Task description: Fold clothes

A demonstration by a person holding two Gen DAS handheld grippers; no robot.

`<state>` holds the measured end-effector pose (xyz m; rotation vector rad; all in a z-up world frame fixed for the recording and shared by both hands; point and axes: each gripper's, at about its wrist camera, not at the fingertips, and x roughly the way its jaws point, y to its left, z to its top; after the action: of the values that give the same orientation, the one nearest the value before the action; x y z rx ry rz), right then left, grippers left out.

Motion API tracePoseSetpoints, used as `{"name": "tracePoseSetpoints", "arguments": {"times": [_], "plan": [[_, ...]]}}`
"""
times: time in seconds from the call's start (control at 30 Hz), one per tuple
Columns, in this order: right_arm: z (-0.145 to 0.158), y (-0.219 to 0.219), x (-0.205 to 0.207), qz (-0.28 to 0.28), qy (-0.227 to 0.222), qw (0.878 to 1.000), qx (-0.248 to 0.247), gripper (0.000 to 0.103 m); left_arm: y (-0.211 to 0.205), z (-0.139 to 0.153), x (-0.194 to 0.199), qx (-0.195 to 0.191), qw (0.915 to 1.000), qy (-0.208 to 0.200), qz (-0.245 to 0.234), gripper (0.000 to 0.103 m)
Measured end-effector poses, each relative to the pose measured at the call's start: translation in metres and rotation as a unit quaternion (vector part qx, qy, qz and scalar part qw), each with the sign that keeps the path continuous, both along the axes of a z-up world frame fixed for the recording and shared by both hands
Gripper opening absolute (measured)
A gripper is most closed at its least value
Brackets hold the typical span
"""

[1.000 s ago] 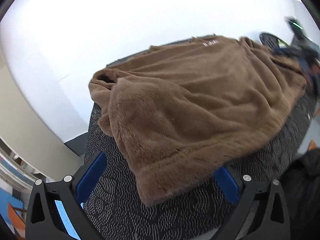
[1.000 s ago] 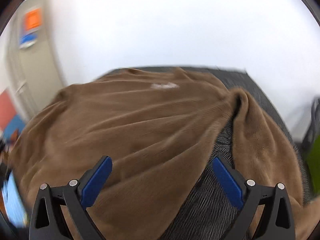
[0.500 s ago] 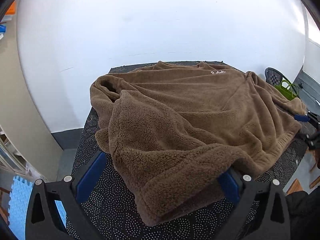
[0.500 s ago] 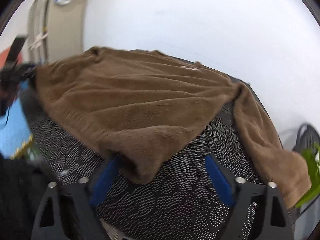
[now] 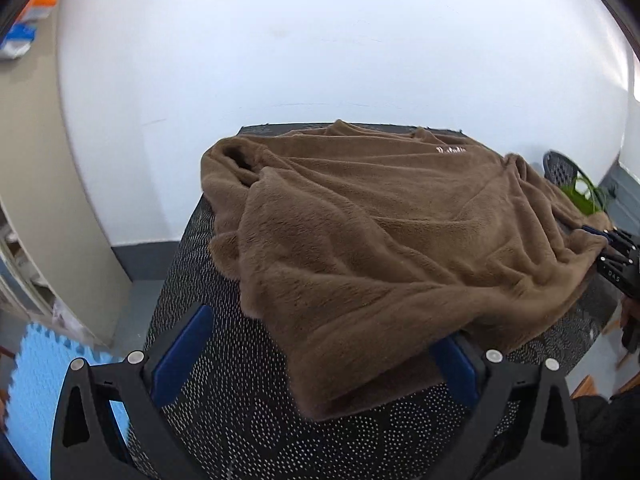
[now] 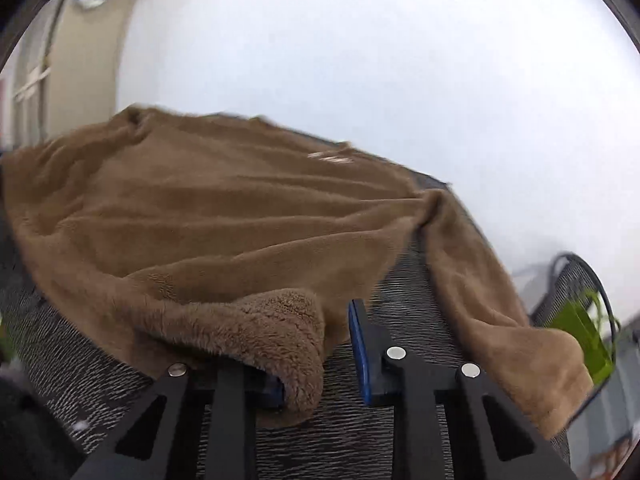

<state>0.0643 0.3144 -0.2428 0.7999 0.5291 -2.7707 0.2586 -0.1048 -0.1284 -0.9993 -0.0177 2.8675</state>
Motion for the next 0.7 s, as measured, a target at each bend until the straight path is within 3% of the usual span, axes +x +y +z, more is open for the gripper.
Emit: {"name": "tracePoseSetpoints", "arguments": {"times": [0.17, 0.27, 0.4, 0.43, 0.5, 0.53, 0.6, 0.7], "plan": [[0.002, -0.007, -0.008, -0.016, 0.016, 1.0, 0.004, 0.027, 0.006, -0.004, -0.005, -0.008, 0.9994, 0.018, 0.027, 0.103], [-0.001, -0.015, -0.008, -0.005, 0.009, 1.0, 0.005, 0.027, 0.02, -0.011, -0.015, -0.057, 0.997, 0.011, 0.05, 0.103], [-0.001, -0.013, -0.007, -0.037, 0.032, 0.999, 0.022, 0.027, 0.01, -0.013, -0.019, -0.131, 0.9784, 0.017, 0.159, 0.103], [0.001, -0.006, -0.01, -0.058, 0.04, 0.997, 0.017, 0.027, -0.001, -0.01, -0.016, -0.118, 0.9771, 0.016, 0.176, 0.103], [0.012, 0.012, -0.005, -0.09, 0.059, 0.994, 0.009, 0.029, -0.013, 0.003, 0.0, -0.07, 0.9843, 0.023, 0.16, 0.103], [0.017, 0.015, -0.001, -0.096, 0.068, 0.993, 0.011, 0.034, -0.019, 0.009, 0.008, -0.046, 0.9872, 0.027, 0.151, 0.103], [0.027, 0.015, 0.011, -0.107, 0.091, 0.989, 0.037, 0.043, -0.01, 0.019, 0.019, -0.078, 0.9875, 0.026, 0.134, 0.103], [0.035, 0.016, 0.024, -0.104, 0.083, 0.99, 0.048, 0.043, 0.002, 0.024, 0.03, -0.119, 0.9866, 0.009, 0.111, 0.103]]}}
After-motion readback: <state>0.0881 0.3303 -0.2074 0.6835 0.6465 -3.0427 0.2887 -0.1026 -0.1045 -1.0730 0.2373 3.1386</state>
